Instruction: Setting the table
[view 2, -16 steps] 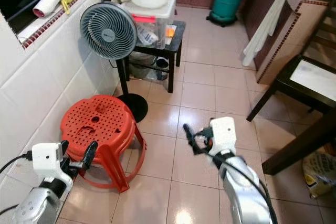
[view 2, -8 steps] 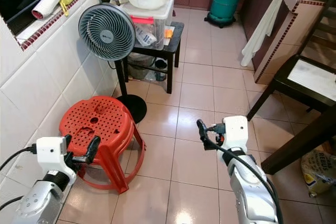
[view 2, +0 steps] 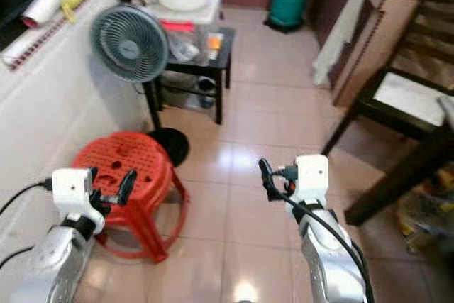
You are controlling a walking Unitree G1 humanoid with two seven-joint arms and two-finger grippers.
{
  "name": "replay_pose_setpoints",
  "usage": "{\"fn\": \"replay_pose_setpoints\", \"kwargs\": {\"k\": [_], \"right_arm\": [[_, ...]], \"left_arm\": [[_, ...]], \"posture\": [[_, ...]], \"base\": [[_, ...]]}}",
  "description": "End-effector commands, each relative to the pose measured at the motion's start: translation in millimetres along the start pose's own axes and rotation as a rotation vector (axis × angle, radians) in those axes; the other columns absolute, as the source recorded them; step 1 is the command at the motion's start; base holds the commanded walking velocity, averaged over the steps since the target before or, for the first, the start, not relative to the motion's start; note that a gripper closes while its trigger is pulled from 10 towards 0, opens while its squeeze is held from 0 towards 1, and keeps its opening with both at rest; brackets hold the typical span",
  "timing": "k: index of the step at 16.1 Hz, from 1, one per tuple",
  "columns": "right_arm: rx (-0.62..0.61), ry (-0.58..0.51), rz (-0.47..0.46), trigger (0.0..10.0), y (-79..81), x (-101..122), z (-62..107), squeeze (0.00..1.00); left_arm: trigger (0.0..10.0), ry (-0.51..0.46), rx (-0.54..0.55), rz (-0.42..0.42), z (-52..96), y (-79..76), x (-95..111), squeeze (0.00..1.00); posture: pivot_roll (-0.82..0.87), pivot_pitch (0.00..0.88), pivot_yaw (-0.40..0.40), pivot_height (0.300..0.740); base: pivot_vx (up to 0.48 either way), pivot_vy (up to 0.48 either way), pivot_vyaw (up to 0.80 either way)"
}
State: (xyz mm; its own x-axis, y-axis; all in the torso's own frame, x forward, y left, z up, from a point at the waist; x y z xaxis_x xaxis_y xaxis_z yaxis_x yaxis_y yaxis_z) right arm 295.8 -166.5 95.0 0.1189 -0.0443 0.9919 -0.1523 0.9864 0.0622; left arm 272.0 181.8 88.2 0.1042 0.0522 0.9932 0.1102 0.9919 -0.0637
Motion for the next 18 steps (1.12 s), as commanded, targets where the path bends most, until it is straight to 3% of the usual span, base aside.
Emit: {"fn": "replay_pose_setpoints", "kwargs": {"k": [1, 3, 6, 10, 14, 18], "right_arm": [[-0.002, -0.006, -0.006, 10.0, 1.5, 2.6, 0.3, 0.00], [-0.010, -0.002, -0.016, 10.0, 5.2, 0.4, -0.6, 0.00], [-0.005, -0.007, -0.021, 10.0, 13.4, 0.5, 1.2, 0.00], [-0.032, -0.015, -0.033, 10.0, 12.3, 1.2, 1.5, 0.00], [-0.038, -0.037, -0.027, 10.0, 13.3, 5.5, 3.2, 0.00], [-0.055, -0.007, -0.036, 10.0, 11.1, 1.4, 5.1, 0.00]], "left_arm": [[10.0, 0.016, 0.000, 0.017, 0.9, 4.0, -2.4, 0.00], [10.0, 0.019, -0.011, -0.001, 3.0, 4.3, -1.6, 0.00], [10.0, 0.032, -0.014, -0.002, 4.7, 4.5, -3.8, 0.00], [10.0, 0.023, -0.015, 0.019, 2.0, 5.3, 0.2, 0.00], [10.0, 0.021, 0.012, 0.004, -2.4, 10.6, 2.3, 0.00], [10.0, 0.017, 0.023, 0.003, -6.4, 15.7, 5.0, 0.00]], "posture": [[-0.12, 0.130, -0.014, 0.740], [-0.12, 0.140, -0.003, 0.740], [-0.12, 0.155, 0.002, 0.740], [-0.12, 0.167, 0.004, 0.740], [-0.12, 0.172, 0.006, 0.740], [-0.13, 0.176, 0.007, 0.740]], "base": [[0.000, 0.000, 0.00], [0.000, 0.000, -0.80], [0.000, 0.000, 0.00], [0.000, 0.000, -0.60], [0.000, 0.000, 0.00], [0.000, 0.000, -0.80]]}}
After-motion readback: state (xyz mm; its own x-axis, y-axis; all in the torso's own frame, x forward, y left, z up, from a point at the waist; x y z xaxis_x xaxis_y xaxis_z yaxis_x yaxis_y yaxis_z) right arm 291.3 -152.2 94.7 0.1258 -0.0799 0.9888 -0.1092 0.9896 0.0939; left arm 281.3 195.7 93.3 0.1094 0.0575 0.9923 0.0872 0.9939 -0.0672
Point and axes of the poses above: a point about 5 cm out from each wrist's last joint towards the gripper, its own z axis pointing back from the gripper into the wrist, its own x axis along the axis of the wrist's last joint, y = z × x, the point moved 3 cm from there along -z, pointing out of the wrist towards the gripper, and after that the axes turned 1 degree about -z, right-handed, at the moved point
